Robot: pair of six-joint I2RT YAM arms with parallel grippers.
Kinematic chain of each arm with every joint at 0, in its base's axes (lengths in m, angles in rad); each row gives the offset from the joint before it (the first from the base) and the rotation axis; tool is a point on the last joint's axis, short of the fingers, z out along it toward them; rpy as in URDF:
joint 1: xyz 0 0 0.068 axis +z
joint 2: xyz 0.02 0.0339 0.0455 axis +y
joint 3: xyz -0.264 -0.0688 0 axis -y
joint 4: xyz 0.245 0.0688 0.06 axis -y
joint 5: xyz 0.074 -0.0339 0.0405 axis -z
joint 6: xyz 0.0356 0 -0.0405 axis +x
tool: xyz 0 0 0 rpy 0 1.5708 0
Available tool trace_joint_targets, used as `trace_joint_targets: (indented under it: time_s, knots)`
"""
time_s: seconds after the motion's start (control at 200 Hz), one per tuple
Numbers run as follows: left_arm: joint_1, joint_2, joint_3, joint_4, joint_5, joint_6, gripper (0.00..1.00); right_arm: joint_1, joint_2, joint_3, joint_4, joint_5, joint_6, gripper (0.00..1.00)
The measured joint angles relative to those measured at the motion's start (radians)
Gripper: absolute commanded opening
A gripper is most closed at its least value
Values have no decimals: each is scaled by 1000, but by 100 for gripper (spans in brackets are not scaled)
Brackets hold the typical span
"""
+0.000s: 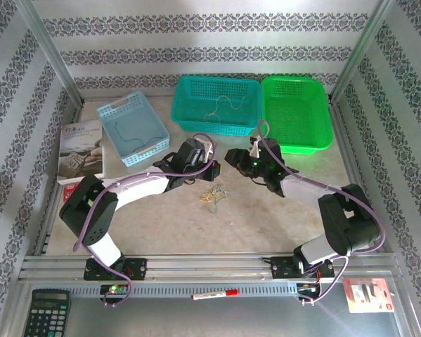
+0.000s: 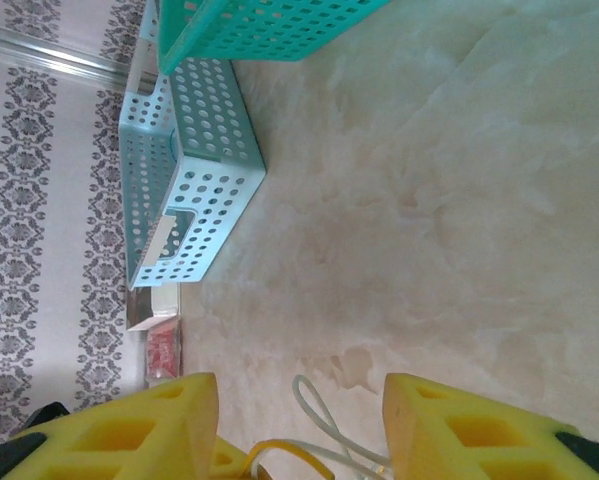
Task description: Untangle the cables
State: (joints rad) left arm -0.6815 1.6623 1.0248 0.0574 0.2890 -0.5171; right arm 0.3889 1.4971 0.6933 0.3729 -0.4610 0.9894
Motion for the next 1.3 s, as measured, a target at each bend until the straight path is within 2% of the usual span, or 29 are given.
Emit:
trace_joint_targets:
  time_s: [0.165,0.345,0.844,0.974,1.119,1.179,1.214,1.274,1.299]
  knots:
    - [0,-1,0,5,0,-1,0,1,6,5,21,0,15,35]
    - [0,-1,-2,7,0,-3,0,6,6,16,37,0,29,32]
    - [0,-1,-15,34,7,-8,0,34,6,18,52,10,55,31]
    - [0,-1,-15,39,7,-9,0,35,8,18,64,12,61,23]
    - [0,-1,-15,42,8,-12,0,41,25,19,81,21,63,0]
    - [0,-2,-21,49,10,-13,0,41,27,20,81,23,67,0]
    - [0,-2,-24,54,10,-15,6,41,27,20,81,23,68,0]
    - [0,-4,-32,64,10,-16,23,41,27,21,81,23,67,0]
    - [0,-5,-34,64,11,-14,33,41,27,22,81,23,67,0]
